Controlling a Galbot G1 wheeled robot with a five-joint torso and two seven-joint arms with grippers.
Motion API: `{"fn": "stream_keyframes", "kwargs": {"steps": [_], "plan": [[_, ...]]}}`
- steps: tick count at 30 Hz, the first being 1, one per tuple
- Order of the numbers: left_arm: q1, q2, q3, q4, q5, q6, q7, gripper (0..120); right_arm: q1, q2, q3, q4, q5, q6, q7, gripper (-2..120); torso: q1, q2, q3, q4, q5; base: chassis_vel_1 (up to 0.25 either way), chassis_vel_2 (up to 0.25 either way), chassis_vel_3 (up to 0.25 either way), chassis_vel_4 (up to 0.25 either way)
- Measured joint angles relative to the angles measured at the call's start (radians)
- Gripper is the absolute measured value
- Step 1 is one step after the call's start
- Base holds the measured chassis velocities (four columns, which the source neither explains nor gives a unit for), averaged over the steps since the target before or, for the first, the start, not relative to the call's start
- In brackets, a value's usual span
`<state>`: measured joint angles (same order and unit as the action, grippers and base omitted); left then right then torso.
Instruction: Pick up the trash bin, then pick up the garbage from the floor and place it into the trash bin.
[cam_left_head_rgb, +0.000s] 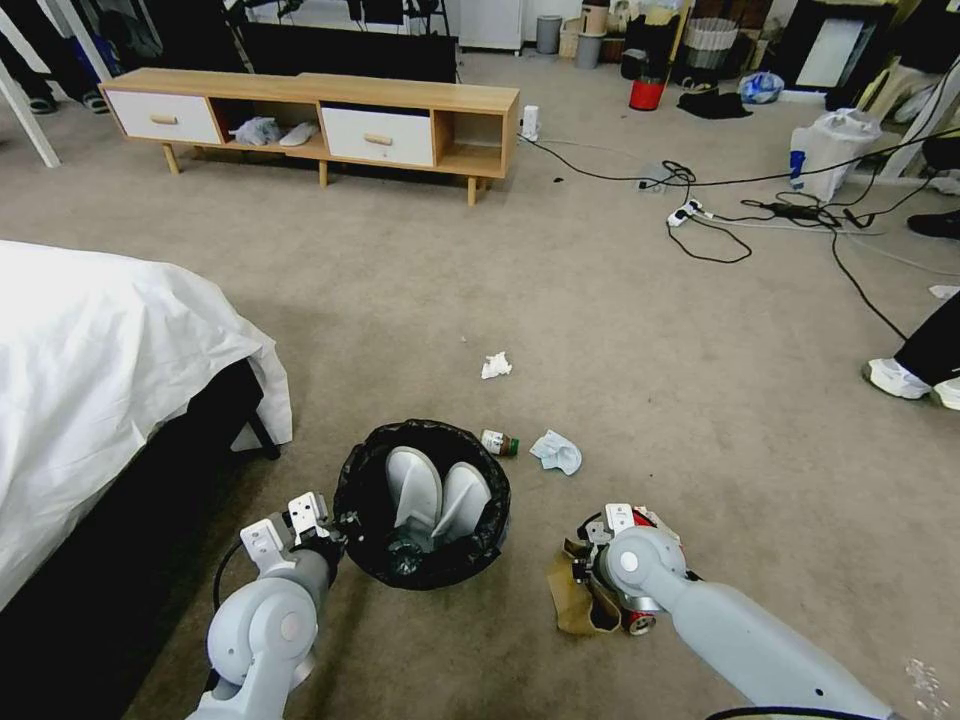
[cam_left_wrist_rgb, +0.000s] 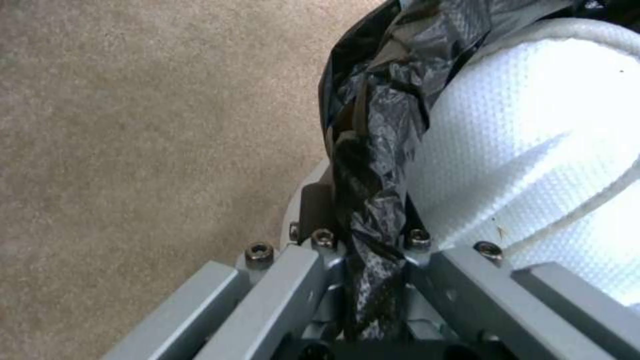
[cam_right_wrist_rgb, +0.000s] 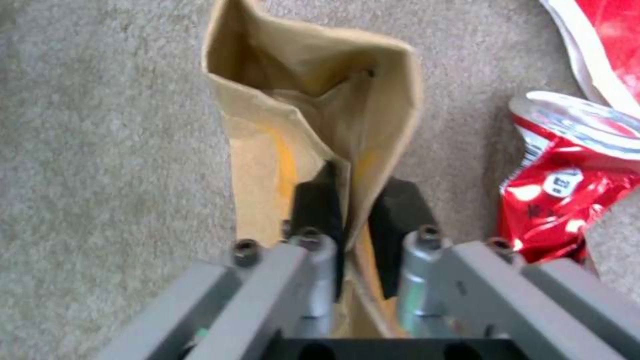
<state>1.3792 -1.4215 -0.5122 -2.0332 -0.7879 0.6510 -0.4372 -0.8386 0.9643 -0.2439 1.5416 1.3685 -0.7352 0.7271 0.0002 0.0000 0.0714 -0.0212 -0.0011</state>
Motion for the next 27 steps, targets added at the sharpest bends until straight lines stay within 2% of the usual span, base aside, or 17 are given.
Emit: {"fn": "stream_keyframes", "kwargs": {"steps": [1, 3, 21, 27], "plan": [[0.000, 0.000, 0.000, 0.000, 0.000, 0.000, 0.000, 2, 0.000, 0.000, 0.000, 0.000, 0.000, 0.000, 0.000, 8, 0.000, 0.000, 0.000, 0.0000, 0.0000, 0.000, 0.000, 0.000, 0.000], [-0.002, -0.002, 0.005, 0.000, 0.003, 0.000, 0.000, 2, -0.012, -0.010, 0.011, 0.023, 0.007, 0.000, 0.012, 0, 0.000, 0.000, 0.000, 0.0000, 0.0001, 0.000, 0.000, 0.000, 0.000], [-0.005, 0.004, 0.016, 0.003, 0.007, 0.003, 0.002, 2, -0.079, -0.062, 0.097, 0.105, 0.016, 0.000, 0.043, 0, 0.000, 0.000, 0.000, 0.0000, 0.0002, 0.000, 0.000, 0.000, 0.000], [-0.008, 0.010, 0.021, 0.005, 0.007, 0.003, 0.003, 2, -0.092, -0.092, 0.137, 0.175, 0.040, 0.000, 0.071, 0, 0.000, 0.000, 0.000, 0.0000, 0.0003, 0.000, 0.000, 0.000, 0.000]]}}
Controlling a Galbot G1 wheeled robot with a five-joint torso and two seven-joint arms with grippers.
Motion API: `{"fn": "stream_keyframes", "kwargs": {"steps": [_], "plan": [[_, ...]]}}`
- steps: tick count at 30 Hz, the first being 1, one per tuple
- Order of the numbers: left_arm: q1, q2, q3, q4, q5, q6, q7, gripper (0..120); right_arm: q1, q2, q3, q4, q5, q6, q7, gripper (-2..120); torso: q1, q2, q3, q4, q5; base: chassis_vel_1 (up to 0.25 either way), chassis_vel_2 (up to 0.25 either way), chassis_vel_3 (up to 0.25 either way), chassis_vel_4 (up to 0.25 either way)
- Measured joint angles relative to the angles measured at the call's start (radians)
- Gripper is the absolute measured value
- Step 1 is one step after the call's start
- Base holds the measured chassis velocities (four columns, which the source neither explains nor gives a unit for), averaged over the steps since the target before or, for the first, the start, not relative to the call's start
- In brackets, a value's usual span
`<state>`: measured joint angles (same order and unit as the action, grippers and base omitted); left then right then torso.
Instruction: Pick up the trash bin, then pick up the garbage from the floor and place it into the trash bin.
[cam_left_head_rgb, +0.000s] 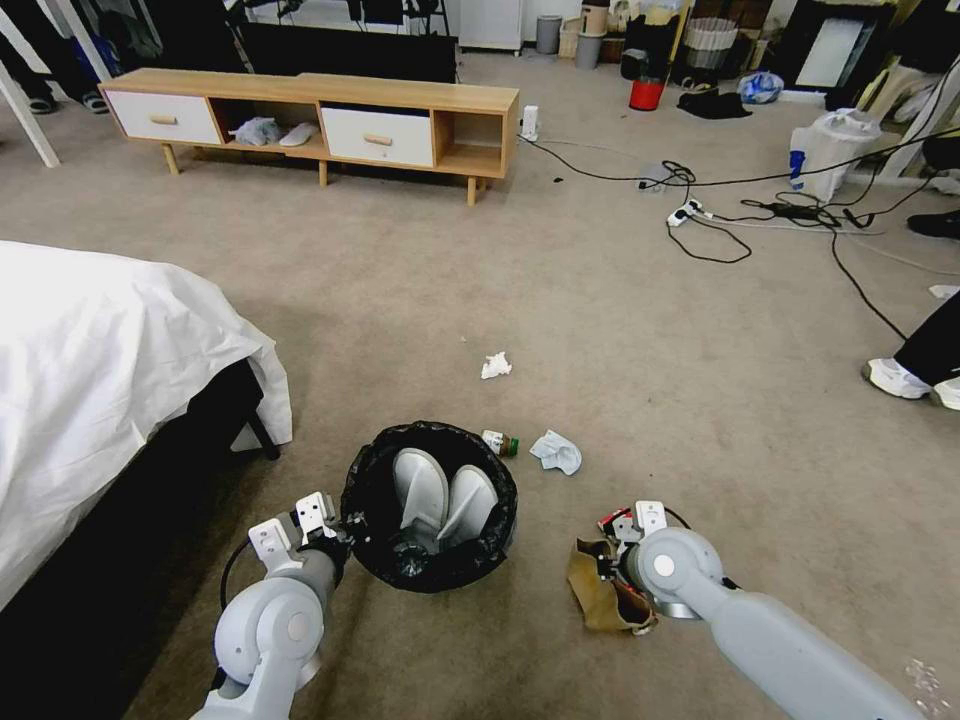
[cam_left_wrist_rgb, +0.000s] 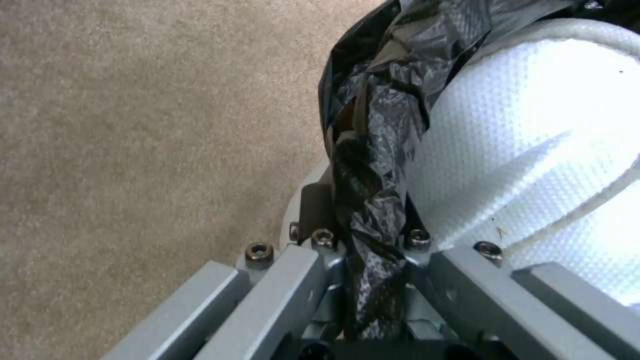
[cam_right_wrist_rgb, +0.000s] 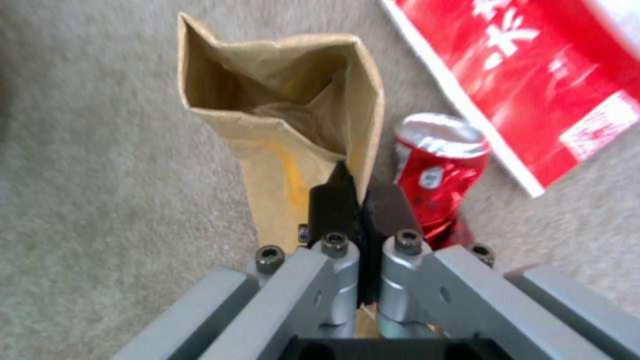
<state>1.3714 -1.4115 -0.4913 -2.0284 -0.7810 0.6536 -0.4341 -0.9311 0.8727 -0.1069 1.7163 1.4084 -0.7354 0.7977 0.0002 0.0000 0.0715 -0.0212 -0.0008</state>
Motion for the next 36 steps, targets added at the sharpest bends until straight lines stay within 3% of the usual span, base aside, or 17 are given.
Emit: {"fn": "stream_keyframes", "kwargs": {"steps": [11, 20, 24, 36], "plan": [[-0.024, 0.029, 0.025, 0.013, -0.017, 0.001, 0.000, 2, -0.080, -0.124, 0.154, 0.193, -0.013, 0.000, 0.029, 0, 0.000, 0.000, 0.000, 0.0000, 0.0000, 0.000, 0.000, 0.000, 0.000], [-0.039, 0.048, 0.051, 0.021, -0.045, 0.006, -0.008, 2, -0.234, -0.274, 0.389, 0.388, -0.040, 0.021, 0.006, 0, 0.000, 0.000, 0.000, -0.0002, -0.0002, 0.000, 0.000, 0.000, 0.000], [-0.041, 0.050, 0.057, 0.021, -0.059, 0.009, -0.015, 2, -0.245, -0.288, 0.429, 0.430, -0.056, 0.057, -0.010, 0, 0.000, 0.000, 0.000, 0.0001, -0.0001, 0.000, 0.000, 0.000, 0.000], [-0.060, 0.072, 0.076, 0.021, -0.131, 0.027, -0.048, 2, -0.237, -0.316, 0.494, 0.517, -0.172, 0.222, -0.206, 0, 0.000, 0.000, 0.000, 0.0000, -0.0001, 0.000, 0.000, 0.000, 0.000]]}}
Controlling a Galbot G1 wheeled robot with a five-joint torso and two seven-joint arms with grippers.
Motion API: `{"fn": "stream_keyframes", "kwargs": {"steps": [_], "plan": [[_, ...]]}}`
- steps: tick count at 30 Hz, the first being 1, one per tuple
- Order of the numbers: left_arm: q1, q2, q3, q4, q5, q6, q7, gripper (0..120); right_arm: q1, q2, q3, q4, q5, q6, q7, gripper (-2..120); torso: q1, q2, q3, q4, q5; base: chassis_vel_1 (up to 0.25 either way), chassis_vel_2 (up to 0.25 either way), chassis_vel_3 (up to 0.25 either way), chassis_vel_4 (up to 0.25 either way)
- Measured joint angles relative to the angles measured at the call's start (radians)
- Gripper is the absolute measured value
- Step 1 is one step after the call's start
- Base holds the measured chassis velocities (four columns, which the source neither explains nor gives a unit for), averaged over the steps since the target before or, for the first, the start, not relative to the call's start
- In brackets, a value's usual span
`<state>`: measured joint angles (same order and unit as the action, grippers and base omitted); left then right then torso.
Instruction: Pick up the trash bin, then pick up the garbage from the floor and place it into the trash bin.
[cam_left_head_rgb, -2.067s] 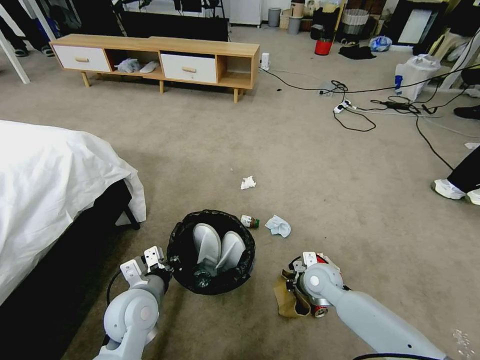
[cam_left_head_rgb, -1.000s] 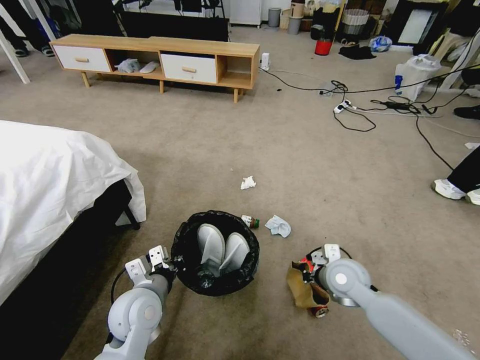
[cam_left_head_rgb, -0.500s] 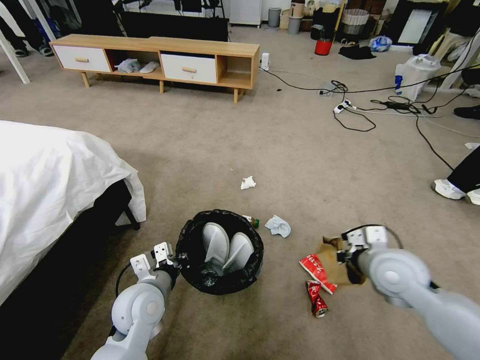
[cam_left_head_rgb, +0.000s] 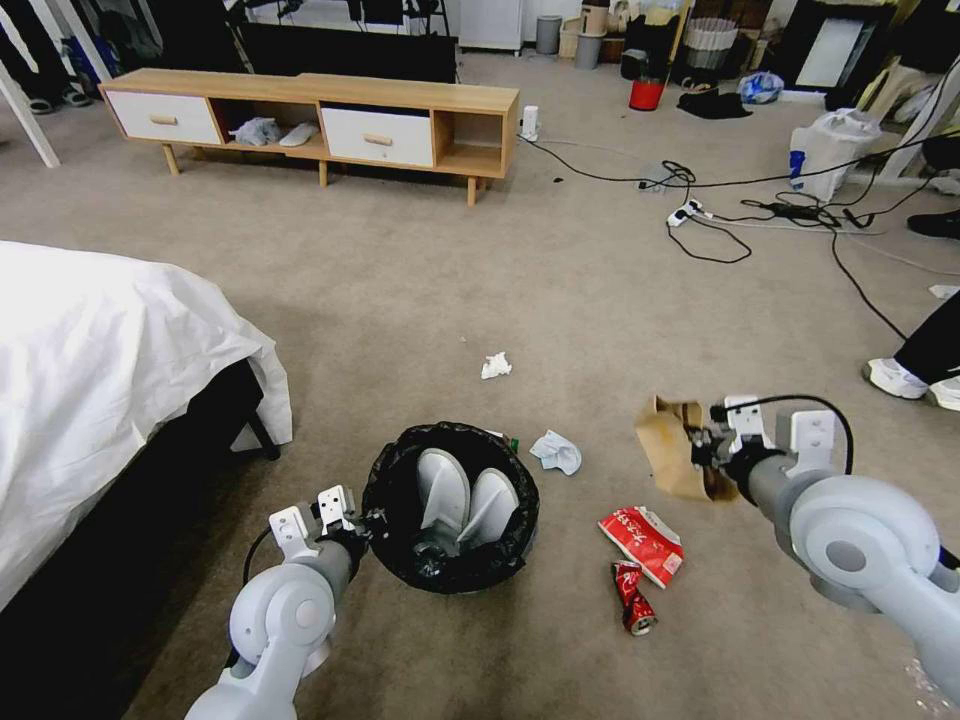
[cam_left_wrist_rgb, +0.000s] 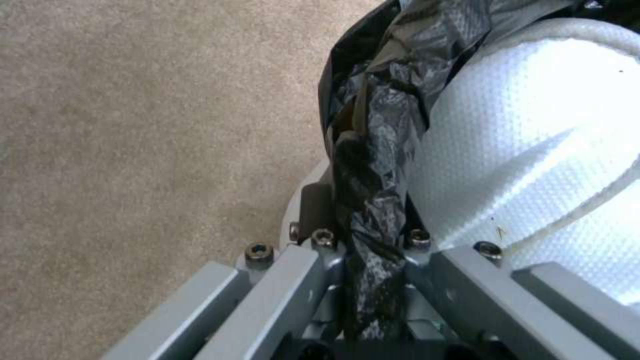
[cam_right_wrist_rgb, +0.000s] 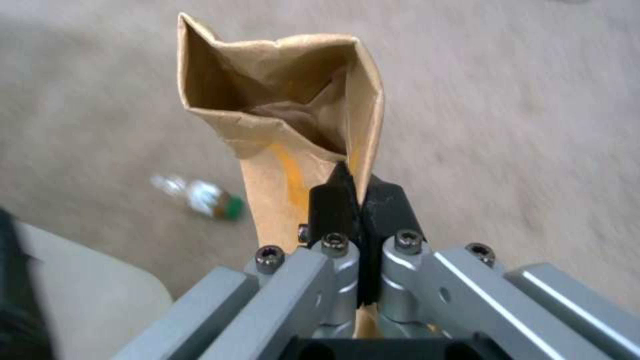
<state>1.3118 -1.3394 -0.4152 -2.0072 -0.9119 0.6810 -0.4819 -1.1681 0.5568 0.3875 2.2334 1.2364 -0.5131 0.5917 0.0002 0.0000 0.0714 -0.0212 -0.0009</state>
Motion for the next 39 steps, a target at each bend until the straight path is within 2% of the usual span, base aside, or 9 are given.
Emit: {"fn": "stream_keyframes", "kwargs": {"steps": [9, 11, 14, 16, 18, 20, 21, 27, 39], "plan": [[-0.022, 0.001, 0.027, 0.009, -0.021, 0.008, -0.015, 2, 0.012, -0.006, -0.005, 0.037, -0.088, 0.137, -0.151, 0, 0.000, 0.000, 0.000, 0.0000, 0.0000, 0.000, 0.000, 0.000, 0.000], [-0.033, -0.004, 0.036, 0.014, -0.027, 0.011, -0.019, 2, 0.014, -0.005, -0.018, 0.032, -0.137, 0.205, -0.226, 0, 0.000, 0.000, 0.000, 0.0000, -0.0001, 0.000, 0.000, 0.000, 0.000], [-0.037, -0.004, 0.039, 0.016, -0.030, 0.012, -0.020, 2, 0.017, -0.003, -0.025, 0.029, -0.154, 0.230, -0.253, 0, 0.000, 0.000, 0.000, 0.0000, -0.0001, 0.000, 0.000, 0.000, 0.000], [-0.047, -0.004, 0.046, 0.019, -0.045, 0.017, -0.028, 2, 0.031, 0.002, -0.056, 0.020, -0.196, 0.298, -0.326, 0, 0.000, 0.000, 0.000, 0.0000, -0.0001, 0.000, 0.000, 0.000, 0.000], [-0.048, -0.004, 0.048, 0.020, -0.047, 0.017, -0.029, 2, 0.034, 0.004, -0.063, 0.018, -0.204, 0.310, -0.339, 0, 0.000, 0.000, 0.000, 0.0000, -0.0002, 0.000, 0.000, 0.000, 0.000], [-0.056, 0.000, 0.057, 0.022, -0.068, 0.023, -0.035, 2, 0.058, 0.028, -0.123, -0.007, -0.253, 0.386, -0.410, 0, 0.000, 0.000, 0.000, 0.0001, 0.0000, 0.000, 0.000, 0.000, 0.000], [-0.056, 0.000, 0.057, 0.022, -0.068, 0.023, -0.035, 2, 0.058, 0.028, -0.123, -0.007, -0.253, 0.386, -0.410, 0, 0.000, 0.000, 0.000, 0.0001, 0.0000, 0.000, 0.000, 0.000, 0.000], [-0.078, -0.003, 0.071, 0.023, -0.102, 0.033, -0.048, 2, 0.115, 0.084, -0.236, -0.069, -0.338, 0.534, -0.535, 0, 0.000, 0.000, 0.000, -0.0001, -0.0002, 0.000, 0.000, 0.000, 0.000], [-0.092, -0.005, 0.082, 0.026, -0.156, 0.052, -0.067, 2, 0.213, 0.204, -0.399, -0.167, -0.456, 0.678, -0.661, 0, 0.000, 0.000, 0.000, 0.0000, -0.0002, 0.000, 0.000, 0.000, 0.000]]}}
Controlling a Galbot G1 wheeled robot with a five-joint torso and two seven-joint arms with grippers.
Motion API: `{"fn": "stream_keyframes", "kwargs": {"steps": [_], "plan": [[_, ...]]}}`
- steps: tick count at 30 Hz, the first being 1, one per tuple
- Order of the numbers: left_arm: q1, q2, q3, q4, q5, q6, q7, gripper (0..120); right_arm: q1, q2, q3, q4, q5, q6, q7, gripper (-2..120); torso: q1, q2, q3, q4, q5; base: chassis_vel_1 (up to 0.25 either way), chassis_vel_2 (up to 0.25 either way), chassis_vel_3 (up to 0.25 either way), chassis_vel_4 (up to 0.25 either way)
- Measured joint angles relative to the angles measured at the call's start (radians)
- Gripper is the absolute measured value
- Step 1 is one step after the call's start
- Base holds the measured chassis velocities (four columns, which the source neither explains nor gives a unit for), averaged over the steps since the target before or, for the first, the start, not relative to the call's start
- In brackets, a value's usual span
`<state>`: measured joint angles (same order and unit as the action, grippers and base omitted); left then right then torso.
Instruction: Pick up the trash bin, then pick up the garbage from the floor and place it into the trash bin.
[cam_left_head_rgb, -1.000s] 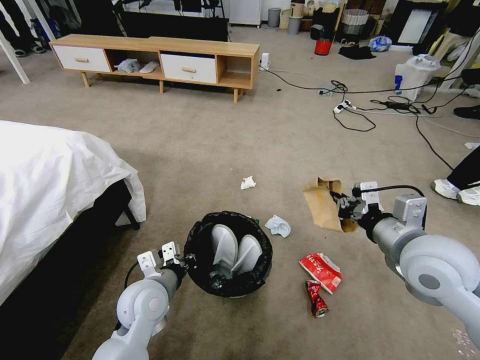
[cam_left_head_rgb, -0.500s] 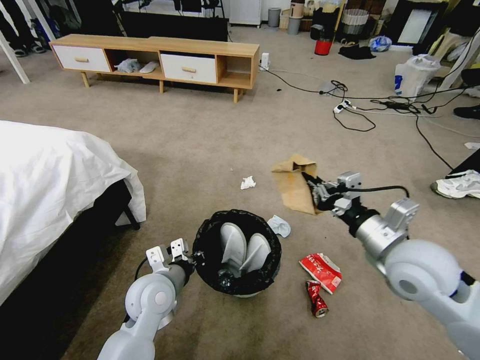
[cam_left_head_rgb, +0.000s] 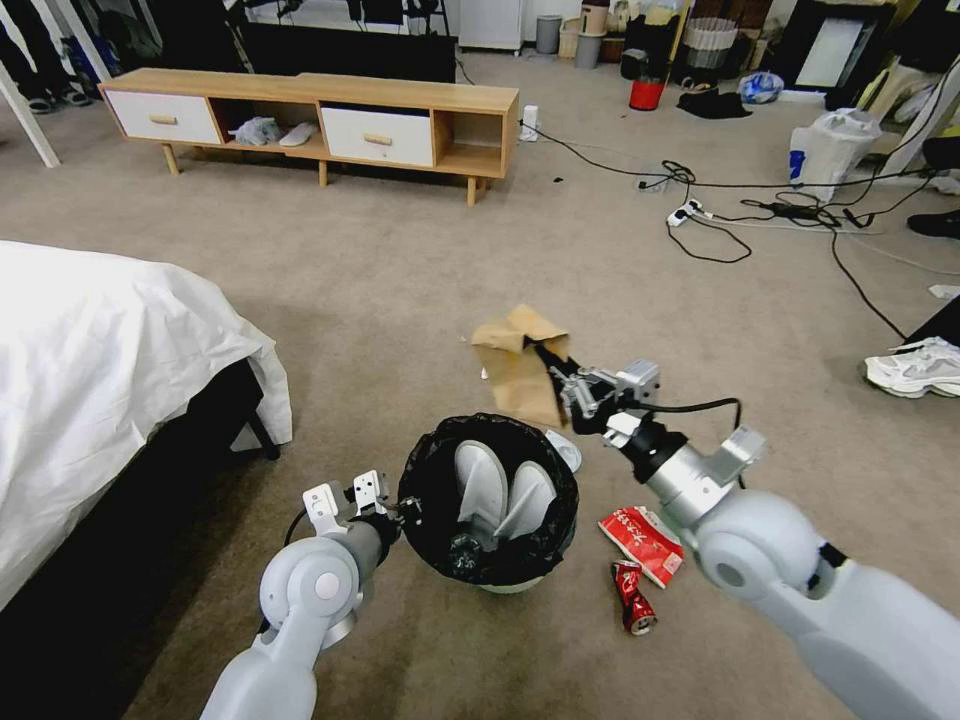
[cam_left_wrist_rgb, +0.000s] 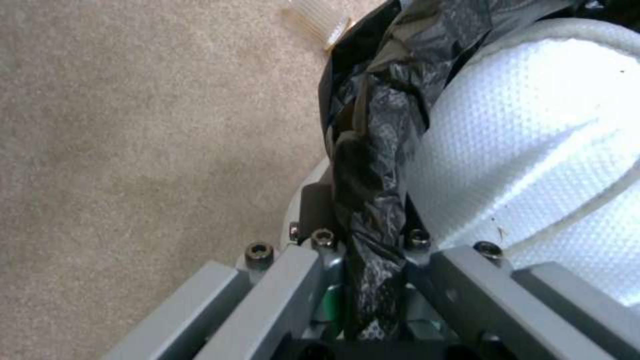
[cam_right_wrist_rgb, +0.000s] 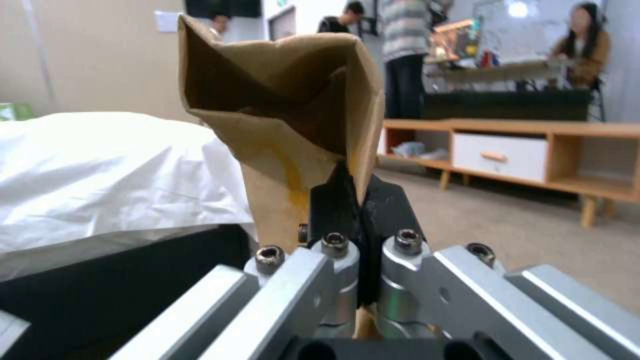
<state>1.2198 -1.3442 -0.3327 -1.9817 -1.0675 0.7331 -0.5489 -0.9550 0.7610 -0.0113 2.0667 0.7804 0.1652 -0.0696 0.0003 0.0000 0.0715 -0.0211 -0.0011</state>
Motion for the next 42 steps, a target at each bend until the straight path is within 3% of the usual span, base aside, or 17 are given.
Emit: {"fn": "stream_keyframes", "kwargs": {"steps": [9, 21, 27, 42], "plan": [[-0.028, -0.003, 0.004, 0.032, -0.009, 0.003, -0.002, 2, 0.008, 0.035, -0.025, -0.012, -0.063, 0.032, -0.071, 0, 0.000, 0.000, 0.000, 0.0000, 0.0001, 0.000, 0.000, 0.000, 0.000], [-0.076, -0.049, 0.023, 0.108, 0.004, -0.001, 0.009, 2, -0.036, 0.021, -0.030, 0.037, -0.130, 0.039, -0.121, 0, 0.000, 0.000, 0.000, 0.0000, 0.0001, 0.000, 0.000, 0.000, 0.000], [-0.079, -0.074, 0.017, 0.112, 0.009, -0.001, 0.009, 2, -0.067, 0.008, -0.018, 0.032, -0.150, 0.046, -0.131, 0, 0.000, 0.000, 0.000, -0.0002, 0.0002, 0.000, 0.000, 0.000, 0.000], [-0.066, -0.080, 0.011, 0.078, 0.001, 0.002, -0.009, 2, -0.093, 0.036, -0.062, -0.058, -0.212, 0.066, -0.143, 0, 0.000, 0.000, 0.000, 0.0000, 0.0001, 0.000, 0.000, 0.000, 0.000]]}}
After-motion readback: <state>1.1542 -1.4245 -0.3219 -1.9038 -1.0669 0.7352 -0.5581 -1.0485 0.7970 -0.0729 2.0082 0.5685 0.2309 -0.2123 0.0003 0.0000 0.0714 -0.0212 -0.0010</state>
